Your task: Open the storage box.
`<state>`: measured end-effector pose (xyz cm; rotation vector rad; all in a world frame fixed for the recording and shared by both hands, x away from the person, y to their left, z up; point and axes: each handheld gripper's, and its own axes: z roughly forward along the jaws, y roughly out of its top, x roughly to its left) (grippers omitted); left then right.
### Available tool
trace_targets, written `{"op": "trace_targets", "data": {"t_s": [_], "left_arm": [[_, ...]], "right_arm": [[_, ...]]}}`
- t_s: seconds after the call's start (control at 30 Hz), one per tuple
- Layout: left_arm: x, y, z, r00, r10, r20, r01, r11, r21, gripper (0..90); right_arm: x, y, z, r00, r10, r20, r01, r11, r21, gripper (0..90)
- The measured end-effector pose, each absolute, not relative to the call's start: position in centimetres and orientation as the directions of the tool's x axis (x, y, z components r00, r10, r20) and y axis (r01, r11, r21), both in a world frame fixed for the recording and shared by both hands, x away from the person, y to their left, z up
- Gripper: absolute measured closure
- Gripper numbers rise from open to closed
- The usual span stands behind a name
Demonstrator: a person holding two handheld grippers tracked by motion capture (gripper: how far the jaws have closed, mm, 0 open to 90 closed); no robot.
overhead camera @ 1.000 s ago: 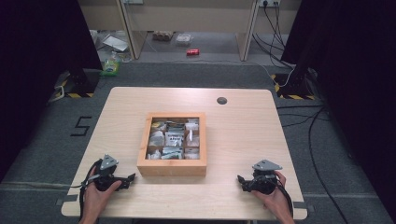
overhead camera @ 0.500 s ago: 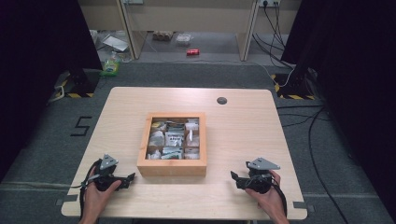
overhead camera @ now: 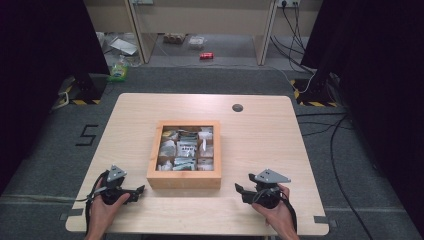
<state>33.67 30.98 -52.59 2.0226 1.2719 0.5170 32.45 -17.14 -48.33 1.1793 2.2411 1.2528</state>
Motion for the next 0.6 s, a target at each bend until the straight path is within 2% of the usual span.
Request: {"op": "trace_targets", "data": {"t_s": [0.23, 0.6], "left_arm": [[33.7, 31.0, -52.6, 0.443, 0.896, -0.025, 0.625, -0.289, 0.726, 0.0], [33.7, 31.0, -52.6, 0.443, 0.896, -0.025, 0.625, -0.289, 0.726, 0.0]], "right_arm": [[32.4, -16.1, -48.0, -0.627, 0.768, 0.130, 0.503, 0.271, 0.821, 36.8], [32.1, -13.2, -47.9, -0.696, 0.709, 0.114, 0.453, 0.310, 0.836, 46.4]]}}
